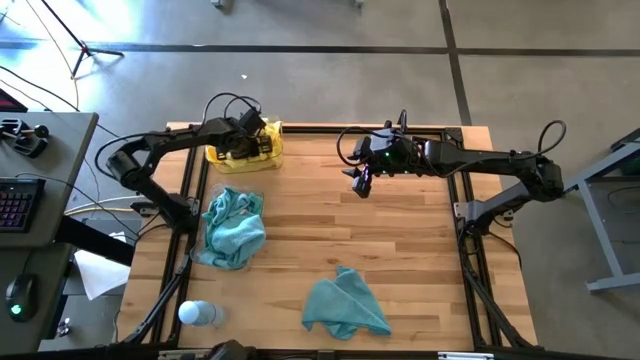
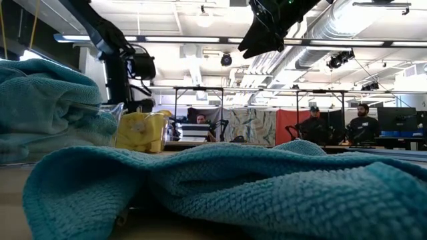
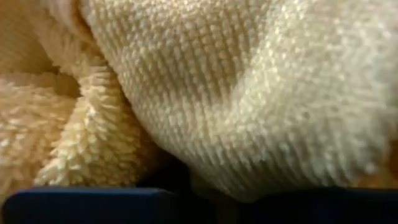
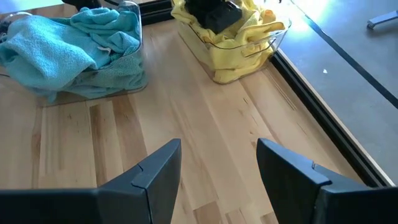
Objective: Sort microfiber towel by color & place in baskets
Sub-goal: Put the yellow microfiber cloth into the top transparent bin
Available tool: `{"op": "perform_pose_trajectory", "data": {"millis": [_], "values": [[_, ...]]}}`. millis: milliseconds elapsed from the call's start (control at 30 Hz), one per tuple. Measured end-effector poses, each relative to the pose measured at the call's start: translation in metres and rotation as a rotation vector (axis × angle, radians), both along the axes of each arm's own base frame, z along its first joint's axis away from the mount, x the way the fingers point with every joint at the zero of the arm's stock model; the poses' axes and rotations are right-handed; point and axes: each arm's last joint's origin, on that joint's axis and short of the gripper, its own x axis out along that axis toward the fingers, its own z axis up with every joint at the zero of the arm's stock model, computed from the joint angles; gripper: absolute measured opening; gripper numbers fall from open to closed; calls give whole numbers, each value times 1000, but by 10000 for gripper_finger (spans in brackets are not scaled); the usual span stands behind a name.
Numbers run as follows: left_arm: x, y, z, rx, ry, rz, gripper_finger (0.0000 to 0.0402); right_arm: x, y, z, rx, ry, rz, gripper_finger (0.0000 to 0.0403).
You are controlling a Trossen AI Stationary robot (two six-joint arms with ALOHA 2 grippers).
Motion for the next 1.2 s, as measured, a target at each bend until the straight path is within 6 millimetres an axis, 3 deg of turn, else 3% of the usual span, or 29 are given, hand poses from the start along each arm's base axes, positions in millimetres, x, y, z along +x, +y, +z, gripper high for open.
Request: {"op": "perform_pose_trajectory", "data": {"millis": [433, 800, 1000, 1200], "values": [[-18, -24, 62, 169, -154, -18, 95, 0, 0, 0, 0, 0, 0, 206], [-41, -44, 91, 259, -154, 21, 95, 0, 0, 0, 0, 0, 0, 206], [-42, -37, 80, 248, -57, 76, 95, 0, 0, 0, 0, 0, 0, 206], [-26, -21, 45, 112, 35, 72, 94, 0, 0, 0, 0, 0, 0, 206]]}}
